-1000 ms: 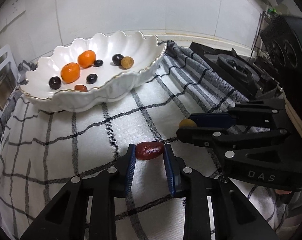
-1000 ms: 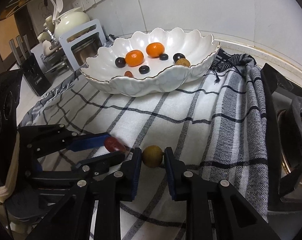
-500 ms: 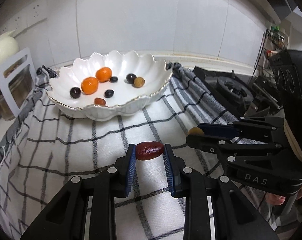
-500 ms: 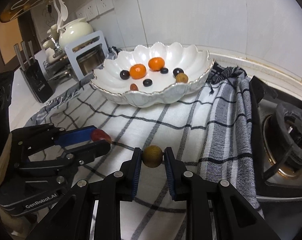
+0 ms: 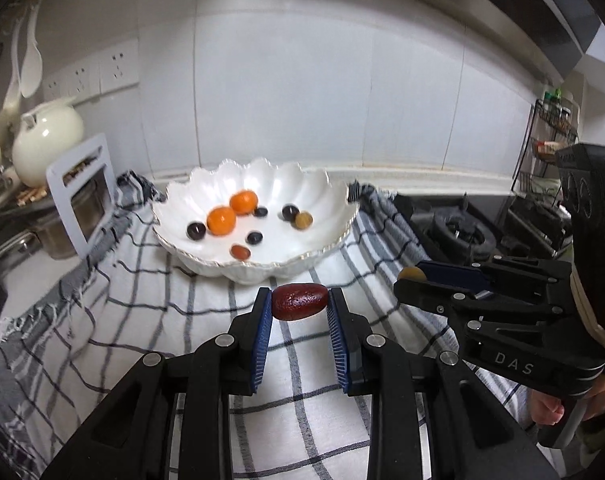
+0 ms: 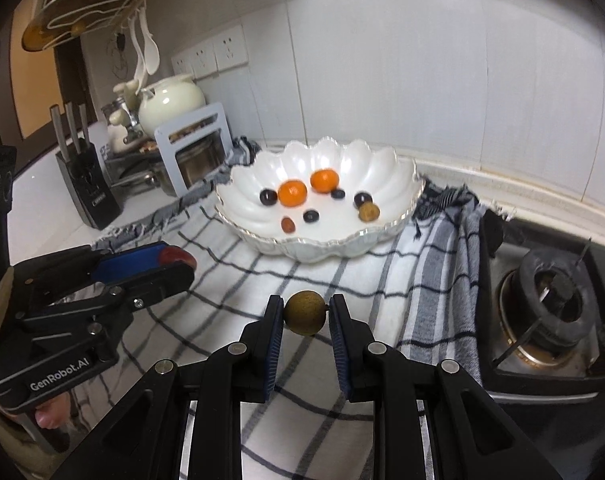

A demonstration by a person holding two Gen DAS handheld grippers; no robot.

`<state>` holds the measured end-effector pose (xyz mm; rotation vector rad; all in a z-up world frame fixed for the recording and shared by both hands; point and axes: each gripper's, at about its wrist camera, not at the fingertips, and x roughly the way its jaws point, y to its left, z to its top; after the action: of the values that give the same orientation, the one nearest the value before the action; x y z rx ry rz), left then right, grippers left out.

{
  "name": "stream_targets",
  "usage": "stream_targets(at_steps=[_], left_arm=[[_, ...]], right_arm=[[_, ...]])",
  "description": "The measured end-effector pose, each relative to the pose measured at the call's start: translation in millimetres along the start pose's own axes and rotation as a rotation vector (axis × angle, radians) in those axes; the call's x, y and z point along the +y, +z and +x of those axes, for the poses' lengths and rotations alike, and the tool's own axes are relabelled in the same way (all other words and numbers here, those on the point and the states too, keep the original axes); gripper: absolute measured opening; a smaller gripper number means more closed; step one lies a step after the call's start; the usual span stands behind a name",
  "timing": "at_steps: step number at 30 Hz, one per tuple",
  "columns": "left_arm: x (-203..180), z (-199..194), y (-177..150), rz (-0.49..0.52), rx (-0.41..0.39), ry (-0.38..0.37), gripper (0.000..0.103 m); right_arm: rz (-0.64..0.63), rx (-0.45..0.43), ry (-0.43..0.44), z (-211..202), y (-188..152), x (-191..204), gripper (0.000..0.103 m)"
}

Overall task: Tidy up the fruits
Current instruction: 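Carry the red date and longan up over the white bowl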

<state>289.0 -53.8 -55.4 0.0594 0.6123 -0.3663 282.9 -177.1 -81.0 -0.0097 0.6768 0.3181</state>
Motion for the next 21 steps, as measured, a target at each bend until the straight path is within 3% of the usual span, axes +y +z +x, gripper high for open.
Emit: stream_targets(at_steps=[21], left_arm=[[26, -29, 54, 0.02, -0.164, 0.064, 0.028]], right_arm=[[0.005, -0.163, -0.094, -22, 59, 20, 0.025]])
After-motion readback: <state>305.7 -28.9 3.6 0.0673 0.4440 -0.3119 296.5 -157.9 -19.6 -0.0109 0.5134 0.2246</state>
